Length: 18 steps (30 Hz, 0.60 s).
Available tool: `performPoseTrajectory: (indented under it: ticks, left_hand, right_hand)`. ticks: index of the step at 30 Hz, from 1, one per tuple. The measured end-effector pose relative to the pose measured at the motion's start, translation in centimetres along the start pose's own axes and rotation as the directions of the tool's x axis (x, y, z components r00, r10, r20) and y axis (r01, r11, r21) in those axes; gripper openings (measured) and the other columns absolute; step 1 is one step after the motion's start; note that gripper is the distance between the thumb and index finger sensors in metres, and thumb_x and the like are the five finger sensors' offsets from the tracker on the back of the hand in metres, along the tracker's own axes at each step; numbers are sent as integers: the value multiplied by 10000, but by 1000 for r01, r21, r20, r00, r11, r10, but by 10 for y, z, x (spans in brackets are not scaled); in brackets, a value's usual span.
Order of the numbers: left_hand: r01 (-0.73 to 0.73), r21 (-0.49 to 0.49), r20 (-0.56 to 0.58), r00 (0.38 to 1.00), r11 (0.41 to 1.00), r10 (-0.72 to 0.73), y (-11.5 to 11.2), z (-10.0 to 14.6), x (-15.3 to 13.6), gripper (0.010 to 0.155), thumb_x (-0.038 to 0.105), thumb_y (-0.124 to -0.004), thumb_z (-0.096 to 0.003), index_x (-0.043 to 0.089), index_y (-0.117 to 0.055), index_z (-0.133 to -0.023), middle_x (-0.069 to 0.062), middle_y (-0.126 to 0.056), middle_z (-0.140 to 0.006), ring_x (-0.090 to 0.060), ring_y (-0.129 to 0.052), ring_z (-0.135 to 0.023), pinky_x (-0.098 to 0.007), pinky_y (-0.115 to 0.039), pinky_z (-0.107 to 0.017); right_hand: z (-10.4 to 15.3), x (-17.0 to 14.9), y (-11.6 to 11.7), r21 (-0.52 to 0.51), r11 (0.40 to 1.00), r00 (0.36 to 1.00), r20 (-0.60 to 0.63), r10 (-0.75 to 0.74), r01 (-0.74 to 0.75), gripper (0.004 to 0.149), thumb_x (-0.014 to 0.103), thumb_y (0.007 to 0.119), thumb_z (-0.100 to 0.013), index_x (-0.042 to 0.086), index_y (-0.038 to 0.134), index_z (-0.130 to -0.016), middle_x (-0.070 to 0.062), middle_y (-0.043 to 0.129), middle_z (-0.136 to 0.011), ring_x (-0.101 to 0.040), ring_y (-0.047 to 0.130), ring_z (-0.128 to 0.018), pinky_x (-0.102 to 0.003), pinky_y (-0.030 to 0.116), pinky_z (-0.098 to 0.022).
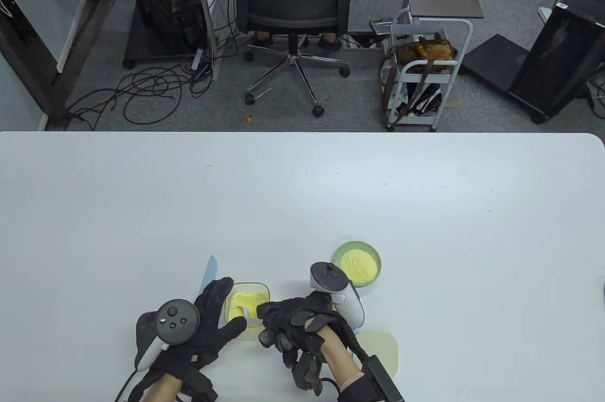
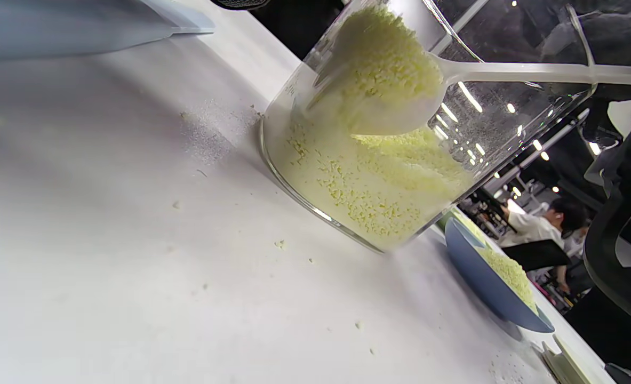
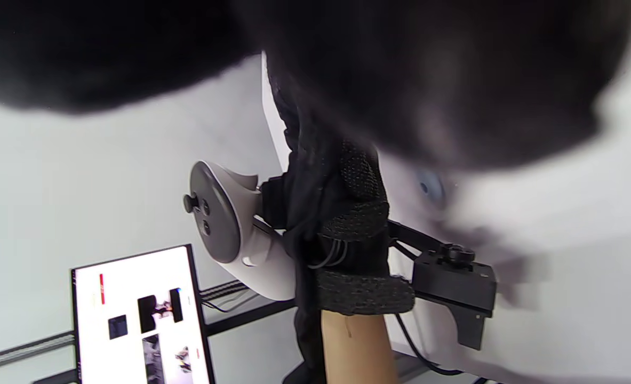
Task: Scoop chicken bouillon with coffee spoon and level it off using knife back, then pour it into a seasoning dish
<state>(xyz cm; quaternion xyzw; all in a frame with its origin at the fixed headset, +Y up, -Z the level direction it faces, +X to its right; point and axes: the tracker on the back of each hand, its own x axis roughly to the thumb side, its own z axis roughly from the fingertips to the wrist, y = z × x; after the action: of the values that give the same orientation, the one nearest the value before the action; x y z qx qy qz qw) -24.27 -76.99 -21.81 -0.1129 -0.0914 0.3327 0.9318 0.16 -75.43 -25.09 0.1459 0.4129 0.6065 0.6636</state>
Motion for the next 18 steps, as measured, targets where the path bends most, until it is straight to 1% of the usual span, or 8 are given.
performPoseTrajectory:
  ticks: [6, 10, 11, 12, 13, 14, 16, 18]
  left_hand:
    - [2, -2, -2, 1000, 1000, -2, 0, 0, 0, 915, 762, -619, -392, 378, -192, -1104, -162, -305, -1208, -399, -401, -1144, -659, -384, -753]
    - [-1, 3, -2, 1000, 1000, 1, 1, 1, 0, 911, 754, -624, -395, 374, -200, -1106, -159, -300, -1207, -398, -397, -1145, -658, -380, -755]
    - [1, 14, 3, 1000, 1000, -1, 1, 1, 0, 904, 755, -620, -391, 376, -217, -1106, -153, -298, -1208, -394, -397, -1146, -656, -382, -756]
    - [-4, 15, 6, 1000, 1000, 4, 2, 1, -1, 894, 761, -584, -392, 372, -219, -1110, -141, -292, -1211, -384, -395, -1150, -657, -379, -757]
    - [-29, 16, 23, 999, 999, 28, 4, 2, -2, 901, 790, -533, -382, 389, -179, -1108, -127, -267, -1217, -385, -380, -1155, -662, -372, -756]
    - [-83, 29, 36, 996, 996, 82, 8, 4, -2, 902, 801, -506, -387, 390, -149, -1106, -128, -252, -1220, -390, -371, -1157, -668, -366, -752]
    - [-167, 69, 49, 985, 984, 164, 15, 7, -3, 900, 794, -503, -394, 377, -148, -1108, -143, -252, -1216, -401, -368, -1152, -676, -355, -747]
    - [-216, 153, 61, 976, 964, 209, 27, 13, -5, 877, 765, -527, -412, 367, -175, -1109, -153, -276, -1211, -400, -387, -1147, -677, -358, -744]
  right_hand:
    - [14, -2, -6, -21, 999, 998, 52, -46, 47, 433, 89, 634, -469, -127, 443, -793, -343, 778, -458, 52, 931, -93, -220, 908, 13]
    - [26, -1, -13, -43, 995, 991, 108, -83, 88, 434, 90, 635, -470, -129, 444, -792, -343, 780, -458, 51, 932, -93, -221, 909, 12]
    - [30, 0, -15, -43, 994, 987, 130, -95, 102, 435, 92, 634, -470, -129, 441, -792, -341, 780, -459, 54, 933, -96, -219, 910, 10]
    - [32, 0, -16, -44, 992, 984, 143, -110, 117, 435, 92, 633, -471, -129, 440, -793, -341, 780, -459, 53, 933, -96, -219, 910, 8]
    - [35, 1, -16, -47, 990, 980, 156, -122, 131, 435, 91, 633, -471, -130, 440, -793, -342, 780, -459, 52, 933, -95, -219, 910, 9]
    - [38, 1, -17, -49, 989, 977, 170, -128, 139, 435, 91, 633, -472, -131, 440, -792, -341, 780, -459, 52, 933, -96, -220, 910, 9]
    - [42, 2, -17, -55, 988, 974, 184, -132, 144, 435, 92, 633, -472, -132, 441, -792, -340, 781, -458, 53, 934, -95, -218, 910, 9]
    - [47, 2, -17, -58, 987, 970, 200, -136, 150, 436, 93, 633, -472, -132, 440, -792, -340, 782, -458, 54, 934, -95, -217, 911, 9]
